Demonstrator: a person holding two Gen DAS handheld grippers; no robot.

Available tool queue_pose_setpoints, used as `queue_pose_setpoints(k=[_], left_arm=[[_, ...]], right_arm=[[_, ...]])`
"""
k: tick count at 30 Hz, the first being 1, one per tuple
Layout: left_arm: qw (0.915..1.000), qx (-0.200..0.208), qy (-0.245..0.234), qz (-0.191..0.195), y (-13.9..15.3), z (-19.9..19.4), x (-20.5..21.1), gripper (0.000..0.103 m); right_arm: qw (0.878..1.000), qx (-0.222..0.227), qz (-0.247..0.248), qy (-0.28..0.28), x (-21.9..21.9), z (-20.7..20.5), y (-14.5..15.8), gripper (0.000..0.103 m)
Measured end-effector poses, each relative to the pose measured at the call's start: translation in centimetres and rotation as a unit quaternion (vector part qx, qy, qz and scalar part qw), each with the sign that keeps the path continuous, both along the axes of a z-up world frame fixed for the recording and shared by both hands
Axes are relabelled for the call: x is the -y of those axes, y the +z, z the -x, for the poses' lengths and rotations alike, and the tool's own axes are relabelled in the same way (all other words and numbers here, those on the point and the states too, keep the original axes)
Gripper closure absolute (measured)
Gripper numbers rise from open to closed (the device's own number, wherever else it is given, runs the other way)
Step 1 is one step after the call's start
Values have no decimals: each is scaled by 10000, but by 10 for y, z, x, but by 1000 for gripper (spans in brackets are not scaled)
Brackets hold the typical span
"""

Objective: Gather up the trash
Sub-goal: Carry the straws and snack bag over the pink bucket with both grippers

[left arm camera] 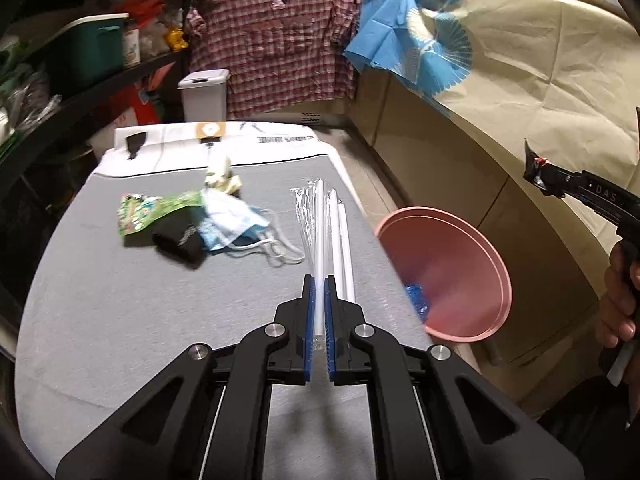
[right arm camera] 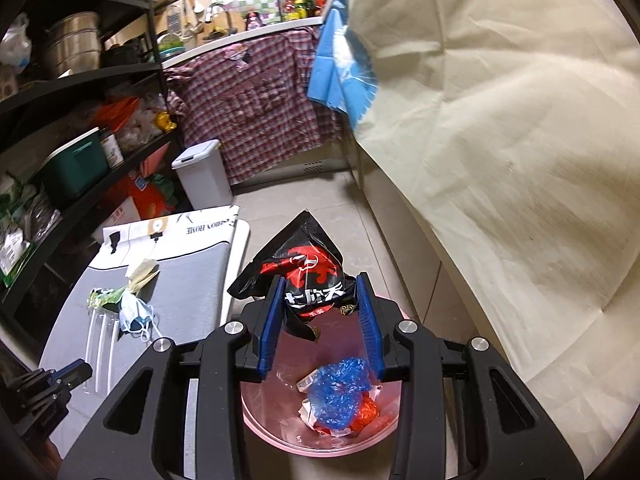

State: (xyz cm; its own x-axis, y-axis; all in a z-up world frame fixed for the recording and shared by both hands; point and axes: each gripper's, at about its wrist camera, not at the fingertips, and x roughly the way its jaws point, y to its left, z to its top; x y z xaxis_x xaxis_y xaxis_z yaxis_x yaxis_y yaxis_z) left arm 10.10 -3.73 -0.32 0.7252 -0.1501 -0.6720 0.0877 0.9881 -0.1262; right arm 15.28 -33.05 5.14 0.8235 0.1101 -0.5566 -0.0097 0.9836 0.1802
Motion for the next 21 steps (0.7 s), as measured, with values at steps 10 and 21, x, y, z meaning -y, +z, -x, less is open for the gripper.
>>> queue_pose_setpoints(k=[10, 21], left_arm=[[9992, -35, -387, 85, -5, -28, 53, 98], [9971, -191, -733, 110, -23, -58, 92, 98]], right_arm=[[9999, -60, 39, -128, 5, -10, -6, 67], [9996, -151, 39, -250, 13, -24, -16, 67]])
